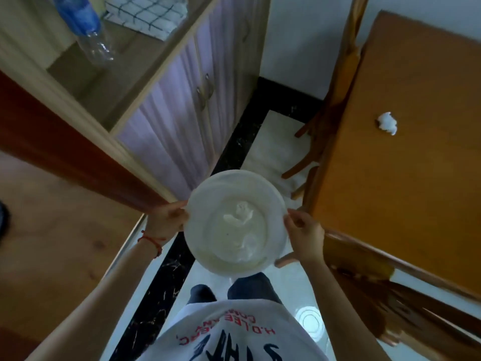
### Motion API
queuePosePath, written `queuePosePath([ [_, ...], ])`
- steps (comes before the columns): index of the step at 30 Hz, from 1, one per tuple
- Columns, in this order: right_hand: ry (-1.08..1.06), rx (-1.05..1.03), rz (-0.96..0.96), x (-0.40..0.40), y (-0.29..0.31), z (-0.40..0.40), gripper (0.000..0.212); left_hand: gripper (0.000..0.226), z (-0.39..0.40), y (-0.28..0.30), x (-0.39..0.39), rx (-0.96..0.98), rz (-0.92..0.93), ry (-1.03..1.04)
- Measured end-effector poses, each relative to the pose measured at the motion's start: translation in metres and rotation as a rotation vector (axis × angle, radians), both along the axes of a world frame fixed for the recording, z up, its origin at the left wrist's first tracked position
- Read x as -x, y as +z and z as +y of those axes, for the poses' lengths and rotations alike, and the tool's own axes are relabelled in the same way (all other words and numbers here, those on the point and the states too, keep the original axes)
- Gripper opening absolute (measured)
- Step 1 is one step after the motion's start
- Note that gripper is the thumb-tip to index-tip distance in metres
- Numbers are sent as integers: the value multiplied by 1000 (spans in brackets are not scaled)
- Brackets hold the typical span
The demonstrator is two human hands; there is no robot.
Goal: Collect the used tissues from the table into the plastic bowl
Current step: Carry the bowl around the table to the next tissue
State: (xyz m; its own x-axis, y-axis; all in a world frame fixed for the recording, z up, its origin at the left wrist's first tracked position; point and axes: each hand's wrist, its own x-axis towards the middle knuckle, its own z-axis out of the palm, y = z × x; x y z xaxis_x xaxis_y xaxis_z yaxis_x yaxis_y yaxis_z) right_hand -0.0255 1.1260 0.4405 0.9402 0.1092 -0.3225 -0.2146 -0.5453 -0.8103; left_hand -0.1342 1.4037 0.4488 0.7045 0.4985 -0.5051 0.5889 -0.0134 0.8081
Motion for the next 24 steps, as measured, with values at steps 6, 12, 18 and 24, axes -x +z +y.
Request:
queuePosePath([
  [6, -44, -6, -69, -70, 3, 17, 21, 33, 15, 14, -77, -170, -32, -79],
  [12, -152, -32, -78, -115, 5, 24, 15, 34, 35, 15, -153, -180, 8, -140],
  [18, -324, -27, -87, -147, -2, 31, 13, 35, 48, 9, -245, -148, -3, -315],
  [24, -521, -2, -44, -159, -8, 46, 18, 37, 55, 7, -328, -100, 4, -512],
])
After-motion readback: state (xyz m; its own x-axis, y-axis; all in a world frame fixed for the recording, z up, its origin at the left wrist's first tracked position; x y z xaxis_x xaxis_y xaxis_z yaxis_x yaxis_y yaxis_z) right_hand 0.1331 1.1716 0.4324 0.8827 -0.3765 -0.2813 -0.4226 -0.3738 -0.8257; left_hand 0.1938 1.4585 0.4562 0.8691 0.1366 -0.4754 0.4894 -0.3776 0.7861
